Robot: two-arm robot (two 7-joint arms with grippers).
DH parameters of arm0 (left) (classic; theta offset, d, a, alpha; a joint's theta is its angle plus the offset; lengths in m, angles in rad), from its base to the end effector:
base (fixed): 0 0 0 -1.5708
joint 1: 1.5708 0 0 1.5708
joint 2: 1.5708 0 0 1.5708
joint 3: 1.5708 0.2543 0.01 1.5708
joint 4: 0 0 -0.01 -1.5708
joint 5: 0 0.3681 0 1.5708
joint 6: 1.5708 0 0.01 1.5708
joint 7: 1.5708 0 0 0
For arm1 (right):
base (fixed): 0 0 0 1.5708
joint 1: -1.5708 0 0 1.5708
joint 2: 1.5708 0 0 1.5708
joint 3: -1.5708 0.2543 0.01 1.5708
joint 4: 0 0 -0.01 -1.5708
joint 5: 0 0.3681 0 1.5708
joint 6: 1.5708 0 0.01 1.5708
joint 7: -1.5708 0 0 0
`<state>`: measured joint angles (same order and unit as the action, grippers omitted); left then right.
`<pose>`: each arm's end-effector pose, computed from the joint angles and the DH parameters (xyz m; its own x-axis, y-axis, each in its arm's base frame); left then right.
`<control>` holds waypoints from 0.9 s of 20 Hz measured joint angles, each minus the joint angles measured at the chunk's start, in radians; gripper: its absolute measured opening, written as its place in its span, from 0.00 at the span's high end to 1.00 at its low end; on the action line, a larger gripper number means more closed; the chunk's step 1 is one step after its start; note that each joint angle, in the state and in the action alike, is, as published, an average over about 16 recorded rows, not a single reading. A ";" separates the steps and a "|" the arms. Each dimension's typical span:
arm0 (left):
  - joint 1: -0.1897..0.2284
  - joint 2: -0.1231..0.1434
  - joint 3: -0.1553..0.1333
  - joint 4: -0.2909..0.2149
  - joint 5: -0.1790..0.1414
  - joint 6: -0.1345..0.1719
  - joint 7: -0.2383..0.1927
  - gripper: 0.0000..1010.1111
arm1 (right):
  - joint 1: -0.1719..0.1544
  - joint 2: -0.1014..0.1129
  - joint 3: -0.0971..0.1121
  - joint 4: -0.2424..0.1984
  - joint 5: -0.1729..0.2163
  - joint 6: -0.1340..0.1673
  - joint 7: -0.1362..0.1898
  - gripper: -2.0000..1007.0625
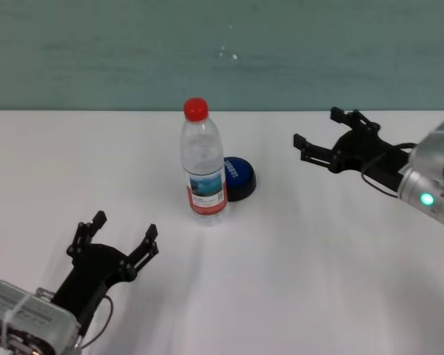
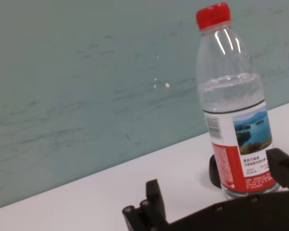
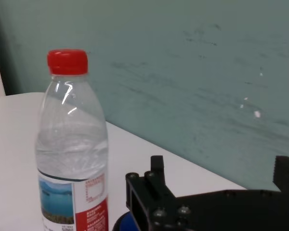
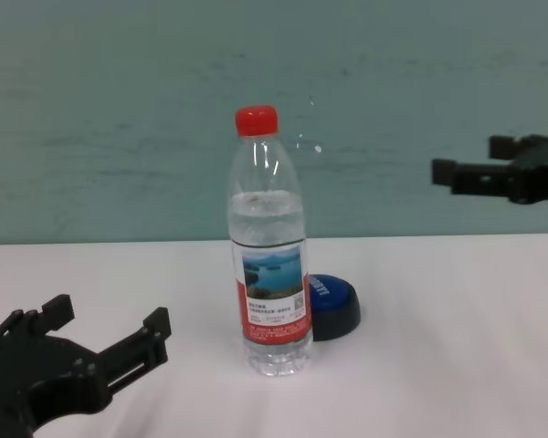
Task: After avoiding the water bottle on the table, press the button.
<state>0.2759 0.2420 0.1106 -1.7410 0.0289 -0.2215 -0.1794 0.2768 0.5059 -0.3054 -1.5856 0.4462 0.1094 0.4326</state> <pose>0.3118 0.0063 -0.2986 0.3455 0.9078 0.2380 -0.9304 0.3645 -0.0397 0.4336 -0.0234 -0.1720 0.6373 -0.7624 0.1128 0.7688 0.6390 -0.0250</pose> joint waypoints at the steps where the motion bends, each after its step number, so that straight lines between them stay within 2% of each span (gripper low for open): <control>1: 0.000 0.000 0.000 0.000 0.000 0.000 0.000 0.01 | -0.018 0.007 0.010 -0.018 0.006 -0.003 -0.007 0.00; 5: 0.000 0.000 0.000 0.000 0.000 0.000 0.000 0.01 | -0.087 0.025 0.051 -0.076 0.026 -0.019 -0.035 0.00; 9: 0.000 0.000 0.000 0.000 0.000 0.000 0.000 0.01 | -0.145 0.034 0.083 -0.117 0.038 -0.041 -0.052 0.00; 14: 0.000 0.000 0.000 0.000 0.000 0.000 0.000 0.01 | -0.201 0.033 0.106 -0.143 0.046 -0.072 -0.059 0.00; 18: 0.000 0.000 0.000 0.000 0.000 0.000 0.000 0.01 | -0.242 0.020 0.118 -0.153 0.050 -0.110 -0.059 0.00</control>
<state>0.2759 0.2420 0.1106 -1.7410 0.0289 -0.2215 -0.1795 0.0345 0.5262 -0.1871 -1.7383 0.4957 -0.0011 0.3739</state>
